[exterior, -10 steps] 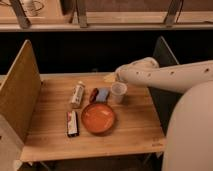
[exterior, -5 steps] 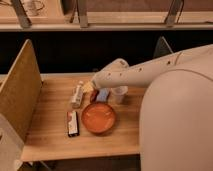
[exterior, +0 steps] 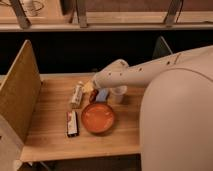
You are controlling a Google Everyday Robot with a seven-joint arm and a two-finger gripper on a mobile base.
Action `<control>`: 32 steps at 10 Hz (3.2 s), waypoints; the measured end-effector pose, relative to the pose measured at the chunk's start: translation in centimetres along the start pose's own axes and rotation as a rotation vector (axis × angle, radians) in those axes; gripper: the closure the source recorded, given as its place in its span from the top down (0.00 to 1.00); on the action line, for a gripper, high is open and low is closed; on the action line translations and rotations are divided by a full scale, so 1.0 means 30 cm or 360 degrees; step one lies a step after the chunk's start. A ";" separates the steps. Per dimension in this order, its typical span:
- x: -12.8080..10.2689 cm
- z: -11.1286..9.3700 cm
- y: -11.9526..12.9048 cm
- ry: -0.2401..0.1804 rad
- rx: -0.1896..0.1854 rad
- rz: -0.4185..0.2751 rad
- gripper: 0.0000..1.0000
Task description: Place the pepper on the white sponge
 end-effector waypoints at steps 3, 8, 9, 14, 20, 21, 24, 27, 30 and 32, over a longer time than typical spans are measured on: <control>-0.037 0.116 -0.077 0.0016 0.0030 -0.0012 0.80; -0.029 0.319 -0.058 0.0091 -0.0098 0.0091 0.80; -0.017 0.349 -0.060 0.0119 -0.0128 0.0125 0.80; -0.002 0.375 -0.070 0.0153 -0.0148 0.0165 0.80; 0.043 0.422 -0.093 0.0209 -0.0193 0.0242 0.80; 0.053 0.439 -0.088 0.0223 -0.0215 0.0255 0.80; 0.068 0.508 -0.070 0.0267 -0.0293 0.0275 0.80; 0.071 0.562 -0.060 0.0312 -0.0336 0.0265 0.80; 0.071 0.607 -0.041 0.0348 -0.0387 0.0259 0.80; 0.080 0.632 -0.033 0.0369 -0.0422 0.0273 0.80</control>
